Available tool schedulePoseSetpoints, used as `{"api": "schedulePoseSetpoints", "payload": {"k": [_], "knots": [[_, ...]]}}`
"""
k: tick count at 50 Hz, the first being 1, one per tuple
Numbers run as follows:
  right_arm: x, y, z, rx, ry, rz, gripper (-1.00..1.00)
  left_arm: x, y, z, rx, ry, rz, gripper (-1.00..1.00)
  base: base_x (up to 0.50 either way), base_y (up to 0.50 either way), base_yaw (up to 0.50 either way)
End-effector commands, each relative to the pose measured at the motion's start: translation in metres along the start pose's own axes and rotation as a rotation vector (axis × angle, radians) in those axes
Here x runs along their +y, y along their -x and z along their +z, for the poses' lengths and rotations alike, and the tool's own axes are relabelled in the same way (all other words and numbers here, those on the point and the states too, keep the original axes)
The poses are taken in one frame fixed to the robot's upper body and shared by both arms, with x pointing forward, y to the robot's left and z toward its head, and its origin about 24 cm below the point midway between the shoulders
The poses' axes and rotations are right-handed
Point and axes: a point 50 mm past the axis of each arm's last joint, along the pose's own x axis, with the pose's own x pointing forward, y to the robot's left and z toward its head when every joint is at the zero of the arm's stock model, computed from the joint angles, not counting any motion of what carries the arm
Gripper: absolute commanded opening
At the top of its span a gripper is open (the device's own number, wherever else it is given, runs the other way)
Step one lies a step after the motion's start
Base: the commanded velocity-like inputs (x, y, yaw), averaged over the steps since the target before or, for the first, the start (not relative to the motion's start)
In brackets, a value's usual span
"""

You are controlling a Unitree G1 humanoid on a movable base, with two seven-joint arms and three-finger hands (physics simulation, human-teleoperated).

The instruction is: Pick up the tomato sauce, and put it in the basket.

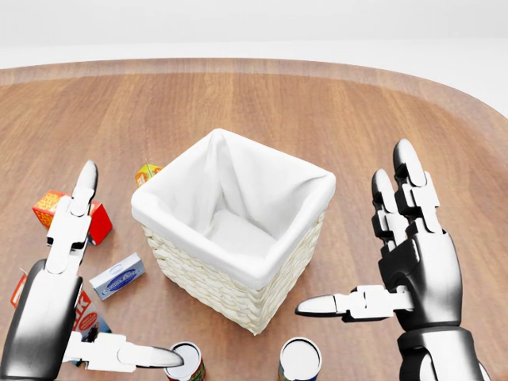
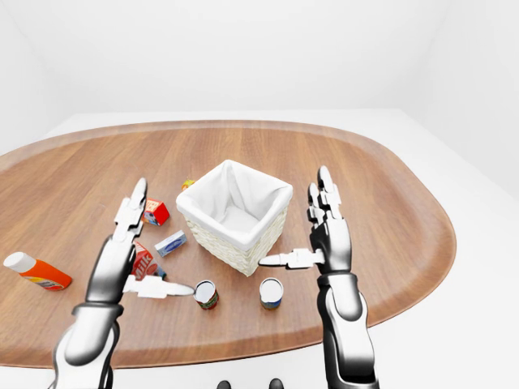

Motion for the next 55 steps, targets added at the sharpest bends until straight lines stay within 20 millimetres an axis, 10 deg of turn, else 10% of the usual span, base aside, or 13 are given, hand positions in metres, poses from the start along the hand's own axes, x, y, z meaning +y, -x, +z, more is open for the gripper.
{"api": "schedulePoseSetpoints", "payload": {"k": [1, 55], "knots": [[0.0001, 0.0004, -0.0002, 0.001, 0.000, 0.000, 1.00, -0.0016, 0.0027, 0.0008, 0.002, 0.002, -0.007, 1.00, 0.00, 0.00, 0.00], [-0.0004, -0.0001, -0.0022, 0.009, 0.000, -0.002, 1.00, -0.0072, 0.0117, 0.0000, 0.025, -0.008, -0.047, 1.00, 0.00, 0.00, 0.00]]}}
